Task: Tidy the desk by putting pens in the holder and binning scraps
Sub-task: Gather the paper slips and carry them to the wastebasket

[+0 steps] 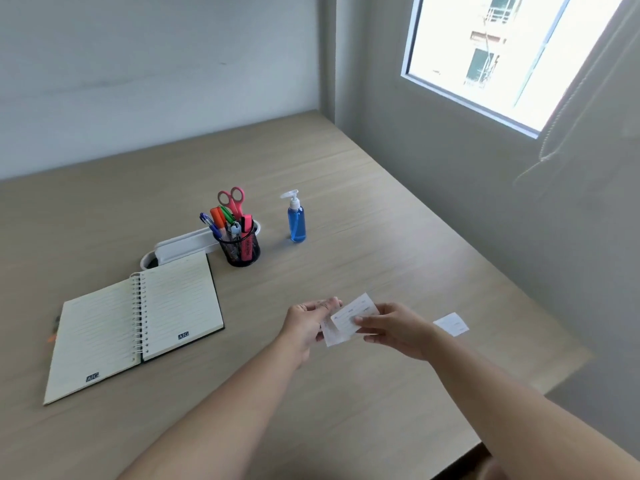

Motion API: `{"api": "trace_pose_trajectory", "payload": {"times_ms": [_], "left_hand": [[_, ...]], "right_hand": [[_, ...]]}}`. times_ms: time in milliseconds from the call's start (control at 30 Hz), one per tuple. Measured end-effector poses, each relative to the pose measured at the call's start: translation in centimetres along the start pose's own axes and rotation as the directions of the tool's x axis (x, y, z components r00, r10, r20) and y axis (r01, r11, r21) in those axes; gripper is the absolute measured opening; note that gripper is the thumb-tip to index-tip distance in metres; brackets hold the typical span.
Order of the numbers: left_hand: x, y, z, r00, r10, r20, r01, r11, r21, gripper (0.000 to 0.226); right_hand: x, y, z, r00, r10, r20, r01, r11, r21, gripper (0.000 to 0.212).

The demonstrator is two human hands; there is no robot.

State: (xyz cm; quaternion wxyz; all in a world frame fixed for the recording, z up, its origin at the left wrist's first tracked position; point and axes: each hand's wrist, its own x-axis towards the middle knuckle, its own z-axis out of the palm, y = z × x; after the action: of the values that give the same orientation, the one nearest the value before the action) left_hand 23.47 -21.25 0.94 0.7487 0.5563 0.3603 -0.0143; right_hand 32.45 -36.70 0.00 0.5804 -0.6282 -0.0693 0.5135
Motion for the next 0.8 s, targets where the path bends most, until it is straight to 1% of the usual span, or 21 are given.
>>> {"api": "trace_pose_trajectory", "payload": {"times_ms": [67,133,167,233,267,367,467,533,567,600,633,667,700,733,800], "left_hand": [[0.4,0.0,1.6,0.998,-0.036,0.049,0.038,0.999,-0.032,0.016],[0.9,-0.1,2.7,0.996,-0.058,0.068,0.061,0.997,-0.047,0.016],[1.2,-0.2,3.2,0.995,-0.068,0.071,0.071,0.996,-0.047,0.016],[1.6,-0.4,3.9,0.993,-0.083,0.086,0.086,0.996,-0.037,0.013],[1.8,-0.5,4.2,0.991,-0.086,0.100,0.089,0.996,-0.021,0.010],[2.4,-1.0,4.8,0.986,-0.088,0.142,0.076,0.993,0.087,0.005],[3.1,-1.3,5.4,0.988,-0.077,0.134,0.056,0.986,0.158,0.008],[3.9,-1.3,5.9,0.992,-0.066,0.104,0.045,0.981,0.189,0.008],[4.3,-1.2,6.0,0.995,-0.059,0.085,0.041,0.980,0.195,0.010],[4.7,-1.1,6.1,0.996,-0.056,0.064,0.042,0.980,0.192,0.011],[5.1,-1.0,6.1,0.998,-0.052,0.041,0.044,0.982,0.183,0.013],[5.5,-1.0,6.1,0.999,-0.050,0.020,0.046,0.983,0.178,0.015],[5.8,-1.1,6.2,0.999,-0.050,0.000,0.049,0.983,0.179,0.015],[6.1,-1.1,6.2,0.999,-0.051,-0.014,0.053,0.982,0.183,0.015],[6.5,-1.3,6.7,0.998,-0.055,-0.022,0.059,0.980,0.192,0.015]], "right_hand": [[-0.4,0.3,-0.4,1.000,-0.013,-0.016,0.013,1.000,0.007,0.025],[-0.7,0.7,-1.2,0.996,-0.026,-0.083,0.029,0.999,0.026,0.028],[-0.8,0.8,-1.6,0.991,-0.031,-0.128,0.036,0.999,0.039,0.027],[-0.9,1.0,-2.4,0.976,-0.043,-0.213,0.054,0.997,0.046,0.018],[-0.9,1.0,-2.8,0.966,-0.054,-0.253,0.069,0.996,0.049,0.015],[-0.8,0.8,-4.3,0.935,-0.091,-0.343,0.111,0.993,0.039,0.022],[-0.9,0.3,-5.5,0.949,-0.078,-0.304,0.090,0.996,0.026,0.015],[-0.8,-0.1,-7.3,0.955,-0.062,-0.289,0.053,0.998,-0.038,0.015],[-0.9,-0.3,-8.5,0.939,-0.065,-0.339,0.021,0.991,-0.134,0.015],[-0.9,-0.5,-9.9,0.894,-0.084,-0.441,-0.043,0.962,-0.269,0.016],[-1.0,-0.4,-11.5,0.817,-0.115,-0.565,-0.150,0.904,-0.401,0.020],[-1.2,-0.3,-12.7,0.729,-0.148,-0.669,-0.281,0.826,-0.489,0.027],[-1.3,0.0,-13.6,0.665,-0.158,-0.730,-0.398,0.752,-0.526,0.035],[-1.4,0.4,-13.9,0.643,-0.145,-0.752,-0.475,0.694,-0.540,0.042],[-1.0,1.7,-13.8,0.666,-0.091,-0.740,-0.552,0.607,-0.571,0.054]]}}
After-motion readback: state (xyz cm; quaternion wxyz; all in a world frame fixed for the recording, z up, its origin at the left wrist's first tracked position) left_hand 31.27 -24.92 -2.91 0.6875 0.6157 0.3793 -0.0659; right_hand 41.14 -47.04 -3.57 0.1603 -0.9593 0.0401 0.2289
